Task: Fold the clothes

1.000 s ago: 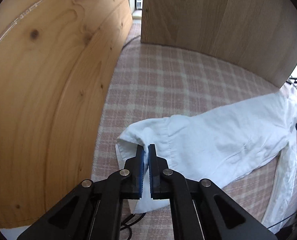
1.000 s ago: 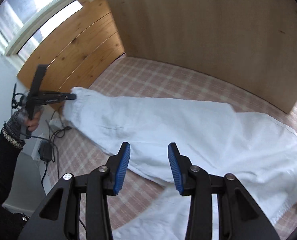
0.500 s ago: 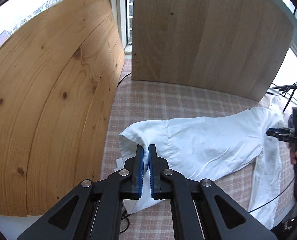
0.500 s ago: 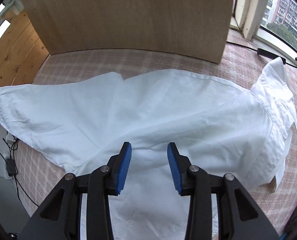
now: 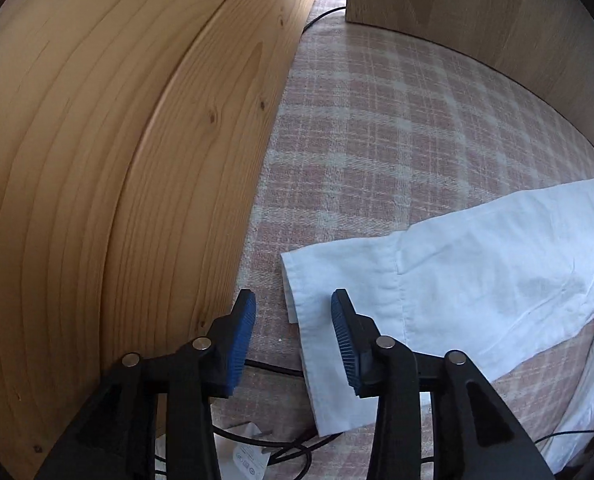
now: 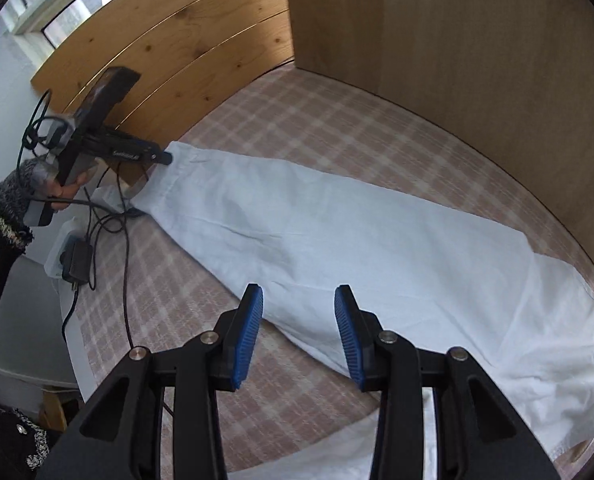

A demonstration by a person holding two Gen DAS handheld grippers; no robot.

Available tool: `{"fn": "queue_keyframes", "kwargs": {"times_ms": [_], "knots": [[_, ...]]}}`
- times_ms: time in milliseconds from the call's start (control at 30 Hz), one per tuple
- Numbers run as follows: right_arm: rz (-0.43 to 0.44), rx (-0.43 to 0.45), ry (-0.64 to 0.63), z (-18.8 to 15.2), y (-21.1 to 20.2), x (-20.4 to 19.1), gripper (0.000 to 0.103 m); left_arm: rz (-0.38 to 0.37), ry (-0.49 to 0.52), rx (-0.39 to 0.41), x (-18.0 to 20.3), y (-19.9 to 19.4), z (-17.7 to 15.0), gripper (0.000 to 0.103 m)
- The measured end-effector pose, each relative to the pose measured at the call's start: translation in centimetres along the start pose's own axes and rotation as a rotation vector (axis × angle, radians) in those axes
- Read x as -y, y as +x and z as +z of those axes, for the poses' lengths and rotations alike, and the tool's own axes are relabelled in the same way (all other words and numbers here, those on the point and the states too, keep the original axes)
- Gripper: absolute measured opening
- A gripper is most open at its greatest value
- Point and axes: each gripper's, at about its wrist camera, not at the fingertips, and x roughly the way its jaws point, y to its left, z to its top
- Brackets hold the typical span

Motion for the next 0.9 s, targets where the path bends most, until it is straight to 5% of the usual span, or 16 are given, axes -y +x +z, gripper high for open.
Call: {"fn": "queue_keyframes", "kwargs": {"times_ms": [200, 467, 667, 900], "knots": [[-0.019, -0.073, -0.098, 0.3, 4.0, -2.9, 0.037, -0.004, 0.057, 0.015, 1.8, 1.0, 0.0, 0.040], [0.050, -0.135, -0.009, -0.4, 6.1, 0.0, 0.037, -0.044, 0.086, 0.048, 3.9, 0.6, -1.0, 0.006], [0.087, -0.135, 0.045, -0.4, 5.4, 0.9, 0.037, -0.134, 0.040, 0.080, 3.6, -2.5, -1.1, 0.004], [0.083, -0.123, 0.045, -0.4, 4.1, 0.9, 0.037, -0.146, 0.021, 0.119, 3.0, -4.0, -0.6, 0.004]]}}
